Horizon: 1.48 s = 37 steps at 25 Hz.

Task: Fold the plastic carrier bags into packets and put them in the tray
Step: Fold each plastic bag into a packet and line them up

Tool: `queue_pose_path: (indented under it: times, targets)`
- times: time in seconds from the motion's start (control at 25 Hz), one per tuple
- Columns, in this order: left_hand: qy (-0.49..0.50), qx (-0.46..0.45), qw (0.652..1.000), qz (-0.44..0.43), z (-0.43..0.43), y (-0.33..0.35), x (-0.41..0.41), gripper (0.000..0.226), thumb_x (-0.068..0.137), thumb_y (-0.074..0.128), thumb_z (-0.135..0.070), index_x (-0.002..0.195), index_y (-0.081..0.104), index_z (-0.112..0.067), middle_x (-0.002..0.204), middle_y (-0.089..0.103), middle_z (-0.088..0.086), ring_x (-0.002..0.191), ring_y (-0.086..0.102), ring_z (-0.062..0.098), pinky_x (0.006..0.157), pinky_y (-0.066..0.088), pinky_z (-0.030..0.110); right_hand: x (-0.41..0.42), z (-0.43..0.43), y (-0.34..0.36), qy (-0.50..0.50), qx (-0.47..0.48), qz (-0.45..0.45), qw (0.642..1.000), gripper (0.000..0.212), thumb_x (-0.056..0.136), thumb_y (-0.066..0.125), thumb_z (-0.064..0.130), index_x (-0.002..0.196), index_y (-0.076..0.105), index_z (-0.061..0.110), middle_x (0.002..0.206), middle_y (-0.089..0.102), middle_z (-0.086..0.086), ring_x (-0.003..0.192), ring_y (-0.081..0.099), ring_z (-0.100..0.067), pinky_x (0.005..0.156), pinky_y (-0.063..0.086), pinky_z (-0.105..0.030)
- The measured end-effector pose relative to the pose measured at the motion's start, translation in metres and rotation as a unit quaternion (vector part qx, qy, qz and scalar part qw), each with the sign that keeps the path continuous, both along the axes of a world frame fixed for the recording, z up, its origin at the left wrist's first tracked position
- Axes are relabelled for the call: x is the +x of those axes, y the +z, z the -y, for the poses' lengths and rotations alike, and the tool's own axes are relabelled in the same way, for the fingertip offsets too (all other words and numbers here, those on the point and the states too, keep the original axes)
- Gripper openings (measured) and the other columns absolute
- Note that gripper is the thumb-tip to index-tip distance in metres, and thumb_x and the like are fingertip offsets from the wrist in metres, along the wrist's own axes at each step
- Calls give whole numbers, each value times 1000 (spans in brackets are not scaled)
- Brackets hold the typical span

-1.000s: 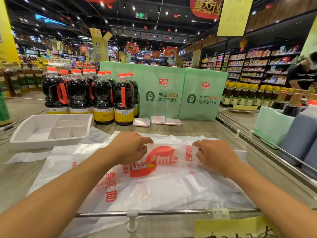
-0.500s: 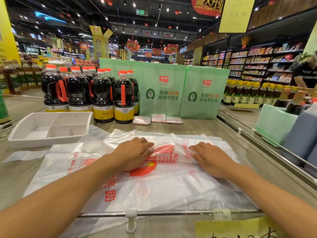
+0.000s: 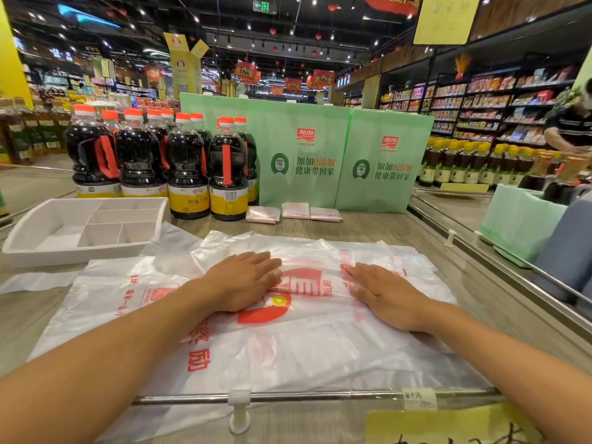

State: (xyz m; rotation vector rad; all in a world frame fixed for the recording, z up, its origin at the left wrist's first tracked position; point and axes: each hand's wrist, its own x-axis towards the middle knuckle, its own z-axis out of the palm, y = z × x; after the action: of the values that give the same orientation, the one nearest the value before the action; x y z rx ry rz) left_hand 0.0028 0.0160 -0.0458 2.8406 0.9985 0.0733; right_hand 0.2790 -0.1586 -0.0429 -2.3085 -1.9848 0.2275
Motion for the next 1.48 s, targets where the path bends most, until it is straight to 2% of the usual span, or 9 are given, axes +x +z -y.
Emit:
queue_pose_path:
  times: [0.08, 0.24, 0.4, 0.64, 0.84, 1.04, 1.16, 1.32, 1.48]
  targets:
    - [4, 12, 1000, -25, -3, -2, -1, 101, 75, -11, -88, 160, 17, -41, 170, 13, -9, 156, 13, 18, 125, 13, 49, 4, -4, -5, -16, -28, 16, 999, 63, 102, 13, 65, 161, 4, 44, 171, -2, 11, 157, -3, -17, 125, -3, -42]
    - [38, 46, 997, -50, 4, 2, -1, 65, 100, 12, -70, 159, 14, -43, 170, 9, -11, 156, 10, 19, 123, 5, 59, 8, -8, -9, -34, -47, 52, 997, 60, 104, 14, 62, 159, -5, 48, 171, -7, 11, 157, -5, -23, 123, -4, -48]
    - [112, 24, 991, -72, -5, 9, -18, 81, 88, 11, -86, 158, 13, -46, 171, 7, -8, 156, 10, 30, 118, -2, 70, 10, -8, -9, -41, -58, 57, 996, 60, 103, 14, 65, 158, -7, 51, 170, -8, 10, 157, -6, -26, 124, -5, -50]
    - [164, 17, 983, -75, -22, 6, -45, 89, 85, 6, -88, 161, 8, -42, 171, 1, -4, 158, 3, 25, 117, -17, 66, 16, -3, -6, -54, -73, 61, 994, 67, 98, 12, 72, 158, -7, 49, 171, -10, 5, 157, -8, -28, 126, -3, -47]
    - [153, -14, 987, -50, -35, 0, -66, 122, 57, -11, -99, 162, 4, -39, 171, -2, -4, 158, -1, 22, 125, -4, 54, 29, 11, 2, -89, -99, 34, 991, 86, 81, 8, 87, 157, -6, 50, 170, -13, 6, 157, -11, -27, 126, -4, -46]
    - [161, -19, 985, -51, -40, -1, -71, 85, 89, 9, -83, 162, 2, -40, 171, -5, -5, 158, -3, 21, 126, -2, 52, 40, 14, 5, -98, -124, 26, 987, 110, 58, -3, 103, 156, -10, 52, 170, -16, 4, 157, -13, -28, 126, -4, -49]
    - [160, -21, 985, -60, -40, -2, -72, 78, 94, 12, -79, 162, 2, -41, 171, -5, -6, 158, -3, 21, 125, -2, 51, 41, 14, 6, -104, -128, 19, 986, 88, 80, 9, 92, 156, -9, 52, 170, -17, 4, 157, -14, -28, 126, -4, -49]
    - [154, 36, 987, -40, -39, 4, -67, 74, 100, 26, -70, 162, 14, -33, 171, 10, -1, 157, 11, 21, 126, 6, 48, 37, 20, 3, -100, -103, 29, 989, 92, 77, 6, 92, 158, -5, 50, 171, -11, 2, 157, -9, -29, 127, -1, -48]
    - [35, 122, 990, 56, -18, 15, -39, 62, 104, 45, -47, 160, 28, -26, 168, 21, 0, 155, 14, 22, 126, 13, 41, 31, 24, 4, -87, -58, 45, 993, 75, 97, 17, 75, 162, 4, 39, 172, -2, -4, 158, 0, -30, 127, 4, -47]
